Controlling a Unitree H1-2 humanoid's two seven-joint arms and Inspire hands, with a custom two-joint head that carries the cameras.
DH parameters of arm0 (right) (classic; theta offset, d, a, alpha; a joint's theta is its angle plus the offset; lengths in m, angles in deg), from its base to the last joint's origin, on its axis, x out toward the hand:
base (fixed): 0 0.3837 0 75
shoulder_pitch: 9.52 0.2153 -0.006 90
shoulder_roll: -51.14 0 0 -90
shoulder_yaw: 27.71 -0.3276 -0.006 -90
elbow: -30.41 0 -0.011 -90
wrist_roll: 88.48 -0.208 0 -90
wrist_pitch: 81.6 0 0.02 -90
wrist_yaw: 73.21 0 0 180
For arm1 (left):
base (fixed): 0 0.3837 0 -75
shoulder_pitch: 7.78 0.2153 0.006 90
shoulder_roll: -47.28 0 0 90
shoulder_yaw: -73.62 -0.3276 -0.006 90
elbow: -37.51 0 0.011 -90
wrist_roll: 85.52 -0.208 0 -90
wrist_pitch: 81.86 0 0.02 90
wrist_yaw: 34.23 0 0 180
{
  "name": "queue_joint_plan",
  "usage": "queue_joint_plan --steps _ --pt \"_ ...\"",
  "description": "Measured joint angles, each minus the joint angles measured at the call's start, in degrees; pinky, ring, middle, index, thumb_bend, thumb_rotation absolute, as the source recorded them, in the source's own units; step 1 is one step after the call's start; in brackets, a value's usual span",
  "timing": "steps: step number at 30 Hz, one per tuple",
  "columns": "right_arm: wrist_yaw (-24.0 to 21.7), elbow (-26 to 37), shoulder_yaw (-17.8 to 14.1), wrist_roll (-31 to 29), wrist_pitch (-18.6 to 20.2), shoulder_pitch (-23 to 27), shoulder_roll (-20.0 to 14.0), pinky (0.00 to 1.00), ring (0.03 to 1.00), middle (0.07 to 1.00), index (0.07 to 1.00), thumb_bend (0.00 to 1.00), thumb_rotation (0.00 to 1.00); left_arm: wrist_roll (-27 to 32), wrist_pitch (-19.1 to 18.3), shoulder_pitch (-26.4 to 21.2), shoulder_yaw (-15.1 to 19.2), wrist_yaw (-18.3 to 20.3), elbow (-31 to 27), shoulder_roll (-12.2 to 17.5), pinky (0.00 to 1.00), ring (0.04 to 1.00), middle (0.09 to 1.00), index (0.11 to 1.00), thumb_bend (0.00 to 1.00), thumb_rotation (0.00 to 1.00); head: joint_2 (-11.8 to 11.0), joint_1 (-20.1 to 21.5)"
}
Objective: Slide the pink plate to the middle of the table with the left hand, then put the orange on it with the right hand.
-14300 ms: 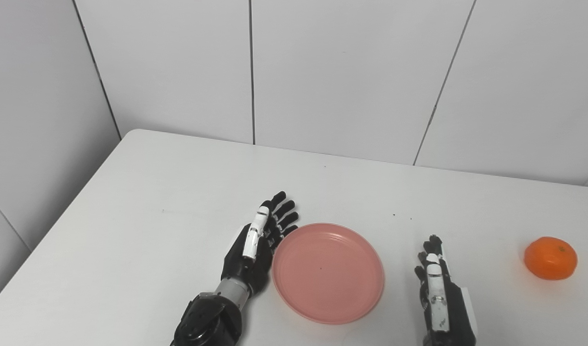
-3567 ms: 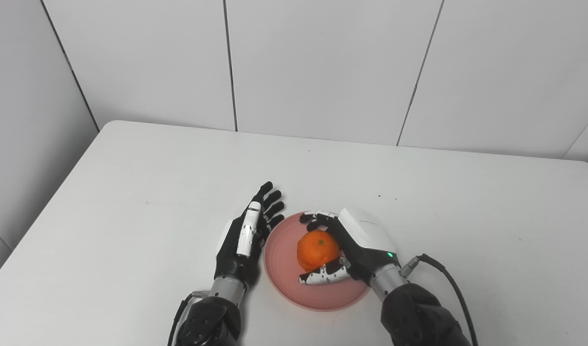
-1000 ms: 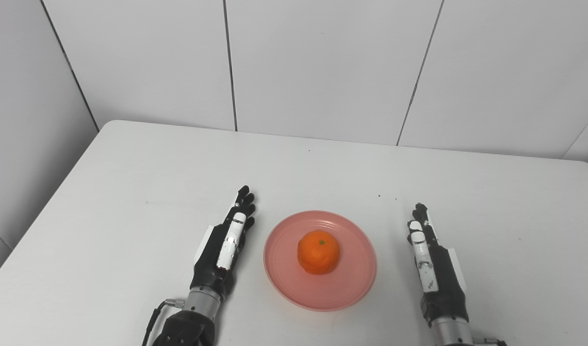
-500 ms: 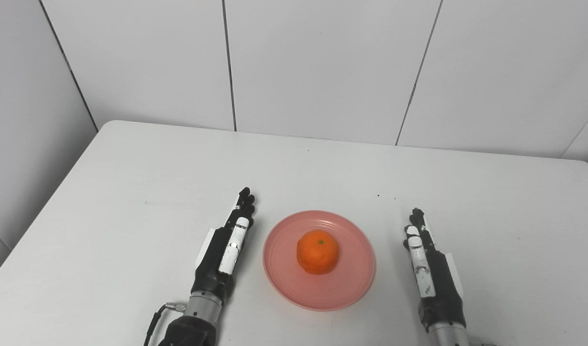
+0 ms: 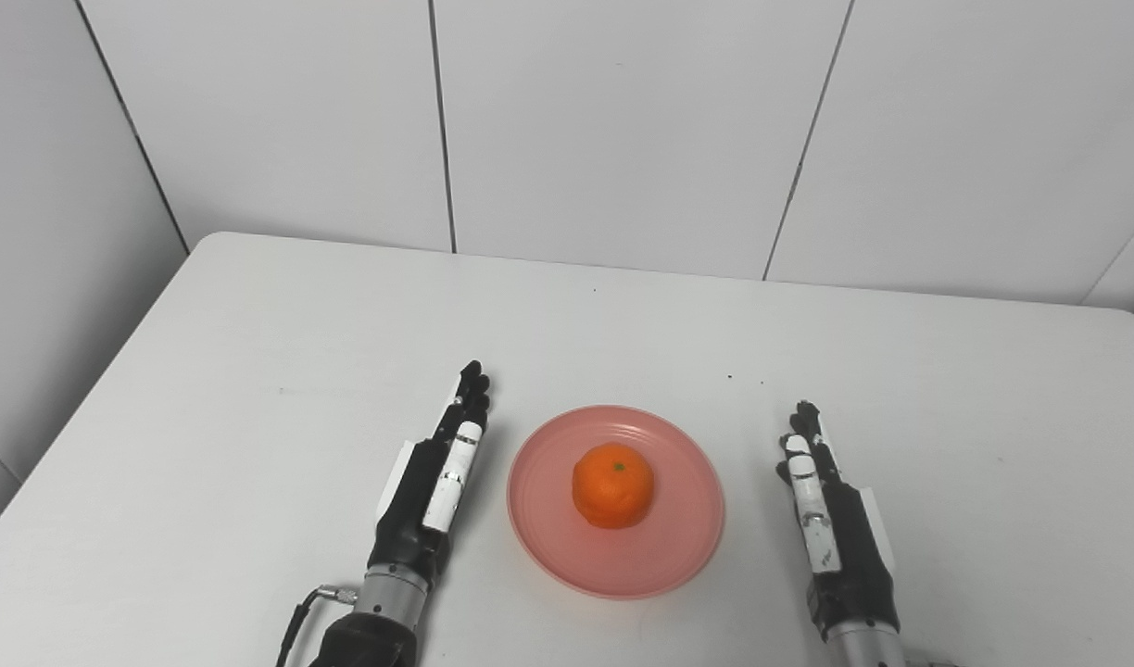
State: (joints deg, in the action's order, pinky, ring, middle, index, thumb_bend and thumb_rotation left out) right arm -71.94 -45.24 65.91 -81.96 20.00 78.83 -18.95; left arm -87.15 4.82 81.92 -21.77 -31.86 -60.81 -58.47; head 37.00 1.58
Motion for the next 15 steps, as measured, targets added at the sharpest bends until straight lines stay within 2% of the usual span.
queue_joint_plan --steps 8,15 --pt "0.0 0.0 0.0 -0.1 0.0 0.0 0.0 0.95 0.966 0.984 0.983 0.20 1.00 -0.1 0.0 0.0 0.0 -0.1 0.0 -0.1 1.00 0.990 1.000 0.994 0.41 1.00 -0.1 0.1" --pt "0.0 -0.1 0.0 -0.4 -0.1 0.0 0.0 0.95 0.962 0.980 0.980 0.18 1.00 -0.1 0.0 0.1 0.0 -0.2 -0.2 -0.1 1.00 0.989 1.000 0.994 0.41 1.00 -0.2 0.1"
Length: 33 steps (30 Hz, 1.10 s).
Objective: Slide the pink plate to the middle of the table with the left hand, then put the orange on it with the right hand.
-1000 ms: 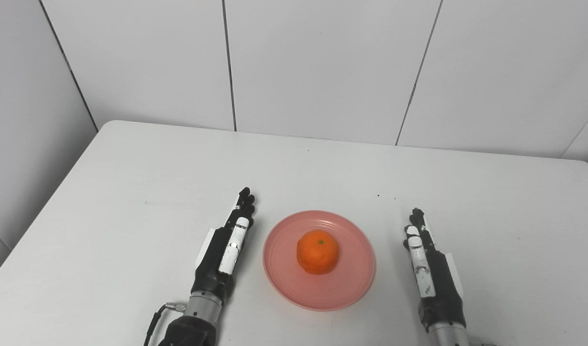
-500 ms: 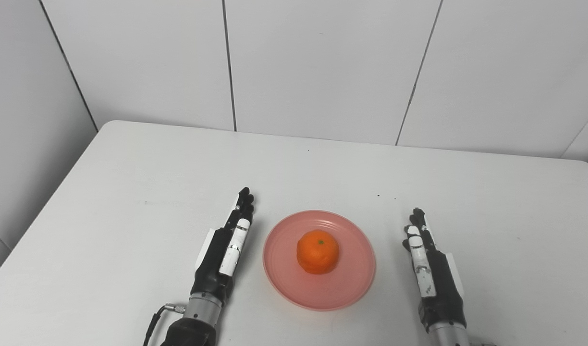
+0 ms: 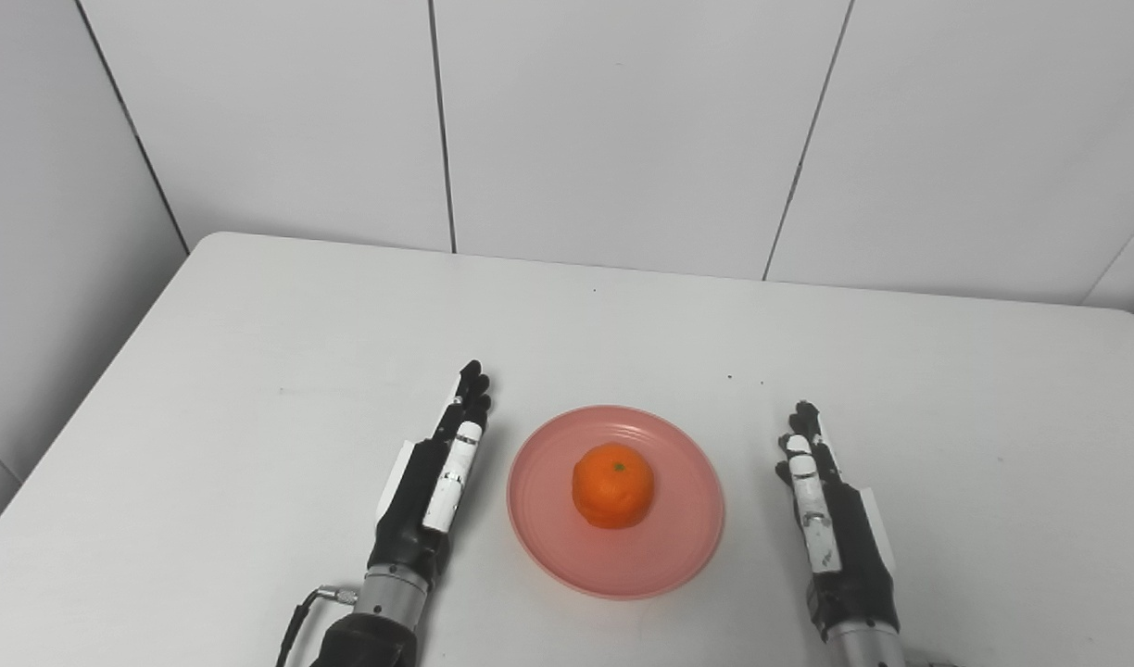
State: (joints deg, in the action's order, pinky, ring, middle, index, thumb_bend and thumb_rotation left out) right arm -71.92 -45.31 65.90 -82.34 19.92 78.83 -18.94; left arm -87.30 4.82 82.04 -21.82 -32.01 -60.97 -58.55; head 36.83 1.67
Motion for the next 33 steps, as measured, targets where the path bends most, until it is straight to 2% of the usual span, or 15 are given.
queue_joint_plan --steps 33 --pt "0.7 0.0 0.3 0.7 0.0 0.0 0.2 0.94 0.957 0.977 0.975 0.17 1.00 -0.7 -0.1 0.2 0.0 0.0 -0.5 -0.1 0.99 0.986 0.998 0.992 0.42 1.00 -0.3 -0.3"
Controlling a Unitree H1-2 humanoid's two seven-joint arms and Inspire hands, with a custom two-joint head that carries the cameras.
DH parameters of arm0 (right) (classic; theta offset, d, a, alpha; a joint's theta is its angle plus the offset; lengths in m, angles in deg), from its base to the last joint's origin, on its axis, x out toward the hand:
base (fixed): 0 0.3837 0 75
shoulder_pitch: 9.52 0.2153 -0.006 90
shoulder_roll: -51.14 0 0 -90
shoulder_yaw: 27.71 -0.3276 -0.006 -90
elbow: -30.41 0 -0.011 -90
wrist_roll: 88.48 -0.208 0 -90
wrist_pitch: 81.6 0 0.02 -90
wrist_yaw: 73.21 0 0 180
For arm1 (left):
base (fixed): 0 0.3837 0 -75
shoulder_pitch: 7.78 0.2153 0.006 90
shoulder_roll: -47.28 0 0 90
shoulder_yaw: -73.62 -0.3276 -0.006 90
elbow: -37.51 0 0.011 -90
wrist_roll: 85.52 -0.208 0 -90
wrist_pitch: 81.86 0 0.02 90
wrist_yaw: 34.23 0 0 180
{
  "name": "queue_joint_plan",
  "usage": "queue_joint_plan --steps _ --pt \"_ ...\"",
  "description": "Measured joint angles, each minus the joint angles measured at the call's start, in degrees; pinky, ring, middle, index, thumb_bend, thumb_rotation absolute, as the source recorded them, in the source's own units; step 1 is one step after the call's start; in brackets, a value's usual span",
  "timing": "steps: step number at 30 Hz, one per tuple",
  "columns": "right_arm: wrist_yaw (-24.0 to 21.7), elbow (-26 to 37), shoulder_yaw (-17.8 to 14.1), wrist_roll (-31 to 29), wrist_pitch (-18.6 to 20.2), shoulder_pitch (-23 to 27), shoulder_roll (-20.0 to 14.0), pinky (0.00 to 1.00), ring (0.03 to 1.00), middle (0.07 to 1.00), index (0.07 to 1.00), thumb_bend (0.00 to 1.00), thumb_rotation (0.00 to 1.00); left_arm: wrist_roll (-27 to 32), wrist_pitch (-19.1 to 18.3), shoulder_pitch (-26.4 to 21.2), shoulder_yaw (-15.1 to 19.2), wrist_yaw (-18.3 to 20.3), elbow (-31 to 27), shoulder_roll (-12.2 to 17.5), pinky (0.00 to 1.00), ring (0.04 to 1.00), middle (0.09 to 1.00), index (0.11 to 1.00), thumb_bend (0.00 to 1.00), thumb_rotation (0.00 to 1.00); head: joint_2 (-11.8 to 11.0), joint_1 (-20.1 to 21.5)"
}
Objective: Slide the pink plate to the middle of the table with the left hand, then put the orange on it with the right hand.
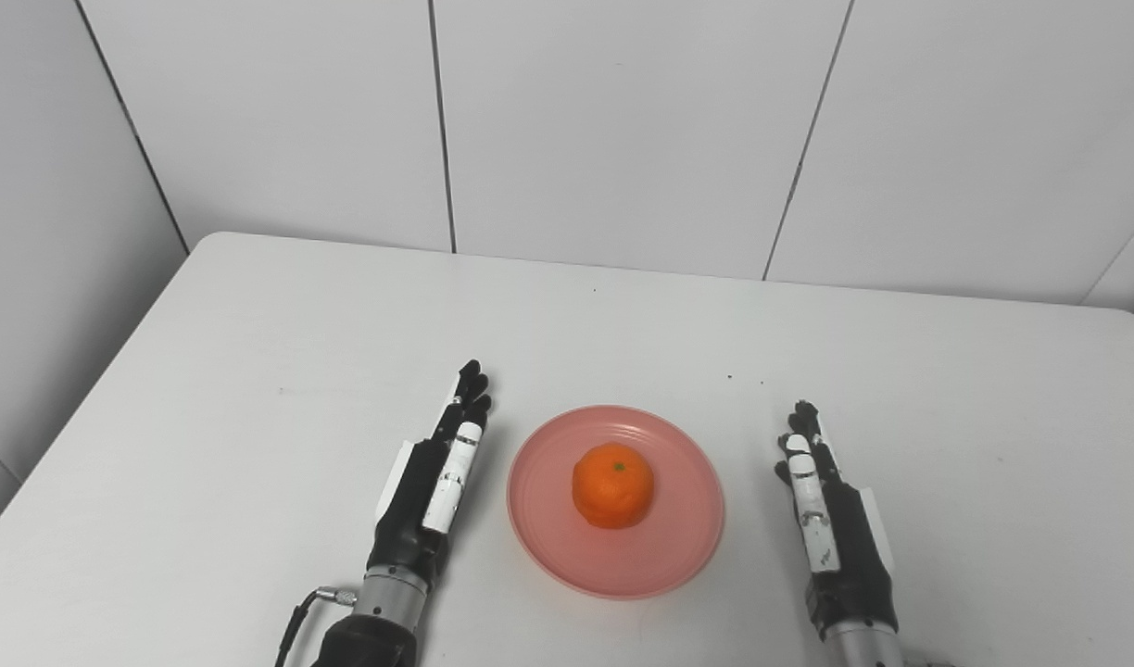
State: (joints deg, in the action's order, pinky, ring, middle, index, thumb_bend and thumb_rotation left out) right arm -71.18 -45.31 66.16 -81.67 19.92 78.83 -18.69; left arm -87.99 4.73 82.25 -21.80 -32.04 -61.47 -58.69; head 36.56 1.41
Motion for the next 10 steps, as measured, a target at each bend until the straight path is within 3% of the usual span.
queue_joint_plan --steps 10 --pt "0.0 0.0 0.0 0.0 -0.1 0.0 0.0 0.93 0.955 0.976 0.974 0.16 1.00 -0.2 -0.1 0.0 0.0 0.0 0.0 0.0 0.99 0.982 0.993 0.986 0.42 1.00 0.0 0.0"
